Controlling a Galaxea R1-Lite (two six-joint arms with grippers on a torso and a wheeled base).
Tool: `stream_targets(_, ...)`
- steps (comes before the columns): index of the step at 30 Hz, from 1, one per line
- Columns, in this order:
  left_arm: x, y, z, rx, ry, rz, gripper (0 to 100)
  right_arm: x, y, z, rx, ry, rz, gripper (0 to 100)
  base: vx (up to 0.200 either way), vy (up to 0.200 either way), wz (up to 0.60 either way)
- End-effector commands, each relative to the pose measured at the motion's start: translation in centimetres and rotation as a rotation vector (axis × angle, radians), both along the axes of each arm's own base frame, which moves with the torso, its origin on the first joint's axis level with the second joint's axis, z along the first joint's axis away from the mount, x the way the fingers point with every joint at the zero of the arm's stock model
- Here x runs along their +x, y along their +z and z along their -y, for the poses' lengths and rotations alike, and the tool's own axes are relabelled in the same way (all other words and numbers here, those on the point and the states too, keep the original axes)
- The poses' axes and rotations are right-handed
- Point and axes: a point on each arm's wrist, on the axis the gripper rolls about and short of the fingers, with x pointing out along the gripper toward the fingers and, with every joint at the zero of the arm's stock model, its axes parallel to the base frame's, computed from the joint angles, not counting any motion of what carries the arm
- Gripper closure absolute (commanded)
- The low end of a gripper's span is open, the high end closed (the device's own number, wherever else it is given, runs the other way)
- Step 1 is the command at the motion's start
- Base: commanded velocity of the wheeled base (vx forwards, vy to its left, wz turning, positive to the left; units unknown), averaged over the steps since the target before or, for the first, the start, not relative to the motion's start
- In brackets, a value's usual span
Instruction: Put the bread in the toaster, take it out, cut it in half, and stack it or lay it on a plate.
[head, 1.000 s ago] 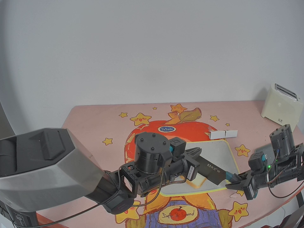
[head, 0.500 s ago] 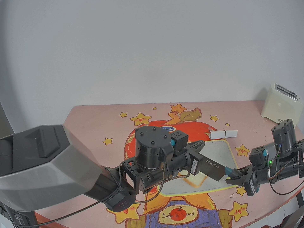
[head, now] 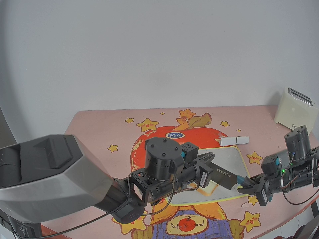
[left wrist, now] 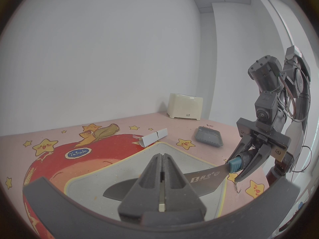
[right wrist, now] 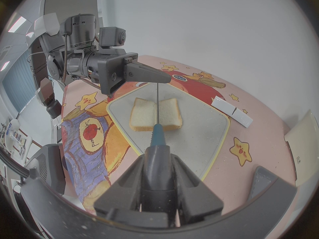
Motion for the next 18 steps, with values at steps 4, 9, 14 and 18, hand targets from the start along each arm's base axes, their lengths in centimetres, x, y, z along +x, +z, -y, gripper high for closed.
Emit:
stream_targets(4, 0.04, 0.71, -0.14, -0.016, 0.002, 0.013, 100, 0.13, 0.46, -0.11, 0.01, 0.004, 0.018, 100, 0.0, 0.0, 0.0)
stream_targets(9, -0.07, 1.26, -0.36, -0.025, 0.005, 0.019, 100, -0.02, 0.35, -0.14, 0.009, 0.007, 0.013, 100, 0.0, 0.0, 0.0)
stream_targets(14, -0.04, 0.98, -0.33, -0.019, 0.005, 0.014, 100, -0.2, -0.01, -0.04, 0.002, 0.007, -0.001, 100, 0.0, 0.0, 0.0)
stream_targets(18, -0.07, 0.86, -0.27, -0.017, 0.002, 0.012, 100, -0.34, -0.22, 0.03, -0.003, 0.007, -0.009, 100, 0.0, 0.0, 0.0)
